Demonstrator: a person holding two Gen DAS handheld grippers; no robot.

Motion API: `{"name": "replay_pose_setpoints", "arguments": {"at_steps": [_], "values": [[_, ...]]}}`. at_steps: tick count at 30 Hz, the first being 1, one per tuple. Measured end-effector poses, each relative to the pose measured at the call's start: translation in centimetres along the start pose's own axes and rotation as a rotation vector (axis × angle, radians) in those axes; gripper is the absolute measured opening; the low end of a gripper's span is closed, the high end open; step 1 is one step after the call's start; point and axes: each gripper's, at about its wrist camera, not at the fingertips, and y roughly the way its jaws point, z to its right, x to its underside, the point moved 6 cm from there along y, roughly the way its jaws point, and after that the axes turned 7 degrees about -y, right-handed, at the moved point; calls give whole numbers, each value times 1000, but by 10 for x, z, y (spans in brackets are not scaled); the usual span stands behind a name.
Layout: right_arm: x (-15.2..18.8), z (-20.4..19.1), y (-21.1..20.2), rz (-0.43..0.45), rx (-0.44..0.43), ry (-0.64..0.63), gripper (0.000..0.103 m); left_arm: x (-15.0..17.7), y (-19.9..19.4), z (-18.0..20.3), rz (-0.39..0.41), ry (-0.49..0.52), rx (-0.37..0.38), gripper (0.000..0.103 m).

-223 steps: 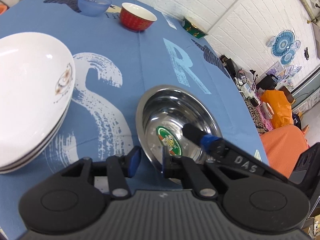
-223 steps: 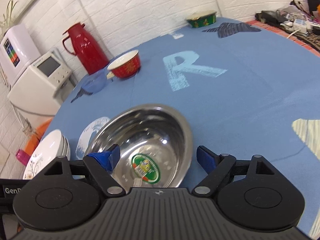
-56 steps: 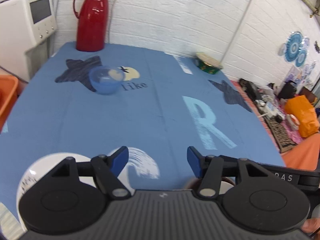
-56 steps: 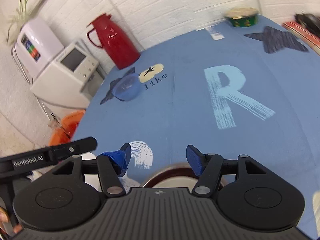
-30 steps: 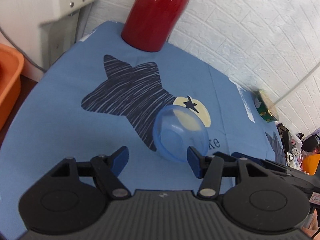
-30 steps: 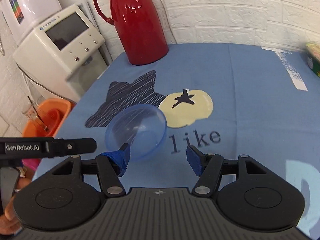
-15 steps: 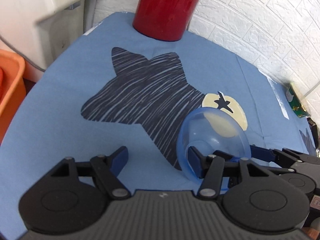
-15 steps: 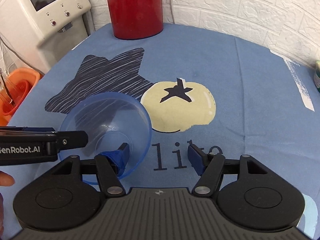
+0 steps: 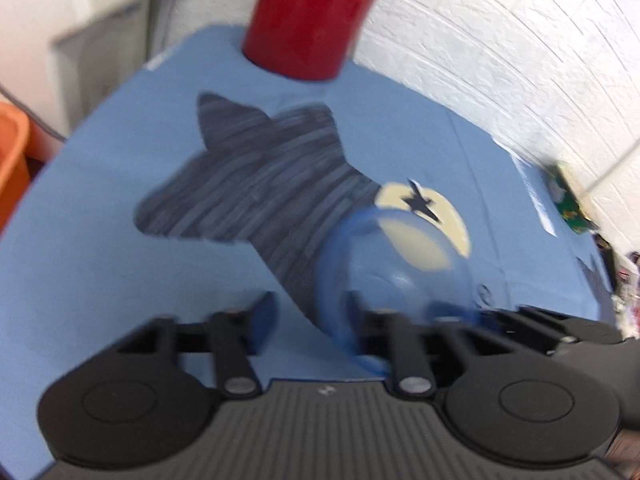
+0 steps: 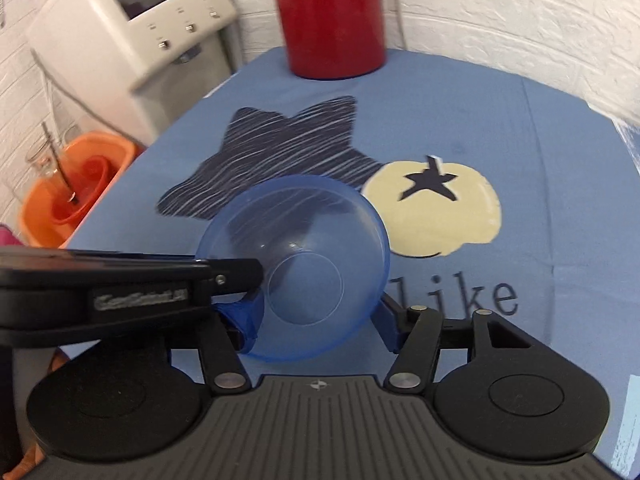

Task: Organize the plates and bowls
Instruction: 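Lift the blue plastic bowl with both tools and lower it into the red bowl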

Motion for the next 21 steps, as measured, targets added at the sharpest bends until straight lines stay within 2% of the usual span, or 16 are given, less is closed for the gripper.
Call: {"name": "replay_pose_setpoints", "arguments": {"at_steps": [3,7,13,17,21], "values": [[0,-13,-15,10,-24,-14,45,4,-9,4,18,14,0,8],[-2,-16,-31,16,-12,-10,48,12,-30,17,39,52,20,9],[14,-12,-63,30,-31,53,49,31,-63,37,20,74,69,8],[46,-13,-107,36,-20,81,49,65,-92,60,-3,97,109,8],[96,-17,-160,35,12,94,50,121,-125,91,-44,153,141,9]]}}
